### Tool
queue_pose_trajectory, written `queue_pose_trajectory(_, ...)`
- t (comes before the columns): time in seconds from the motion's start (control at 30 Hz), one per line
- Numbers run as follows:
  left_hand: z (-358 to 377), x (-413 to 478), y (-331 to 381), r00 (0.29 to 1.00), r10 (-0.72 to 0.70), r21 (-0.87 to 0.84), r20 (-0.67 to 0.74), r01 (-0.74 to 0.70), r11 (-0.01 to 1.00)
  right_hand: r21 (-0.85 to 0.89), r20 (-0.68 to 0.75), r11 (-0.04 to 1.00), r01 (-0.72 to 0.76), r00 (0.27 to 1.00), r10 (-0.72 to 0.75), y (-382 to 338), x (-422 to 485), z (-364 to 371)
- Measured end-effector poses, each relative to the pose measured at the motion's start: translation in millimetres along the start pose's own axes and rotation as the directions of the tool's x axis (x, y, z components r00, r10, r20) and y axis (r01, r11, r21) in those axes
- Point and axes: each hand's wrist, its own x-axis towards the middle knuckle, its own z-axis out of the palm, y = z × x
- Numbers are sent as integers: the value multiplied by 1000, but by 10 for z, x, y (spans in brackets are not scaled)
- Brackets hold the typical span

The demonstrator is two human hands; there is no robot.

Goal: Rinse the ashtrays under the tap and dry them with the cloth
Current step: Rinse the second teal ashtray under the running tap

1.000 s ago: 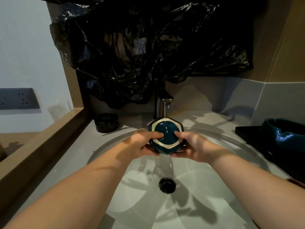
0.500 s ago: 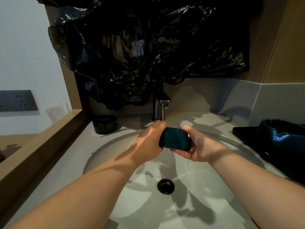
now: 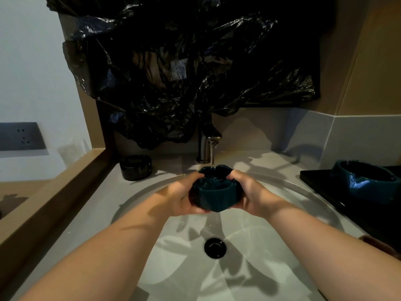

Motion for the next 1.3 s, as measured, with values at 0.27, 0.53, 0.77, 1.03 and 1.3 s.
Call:
queue_pose_trajectory(0.27, 16, 41, 18, 988, 144, -26, -52, -145, 989, 1, -93, 1000, -10, 996, 10, -101, 20, 48)
queue_pose_trajectory(0.53, 86, 94, 26, 848, 436, 530, -301, -231, 816, -843, -118, 475, 251, 776, -620, -906, 17, 107)
queue_pose_trajectory(0.77, 175, -95, 103, 676, 718, 859, -165, -260, 441, -987, 157, -51, 155, 814, -560, -1268, 239, 70)
queue_pose_trajectory(1.03, 226, -181, 80, 674, 738, 973, -23, -155, 172, -985, 135, -2, 174, 757, -639, -994, 243, -21)
queue_pose_trajectory(1.3, 416, -326, 85, 671, 702, 968, 239, -110, -225, -978, 47, 147, 148, 844, -535, -1047, 103, 92)
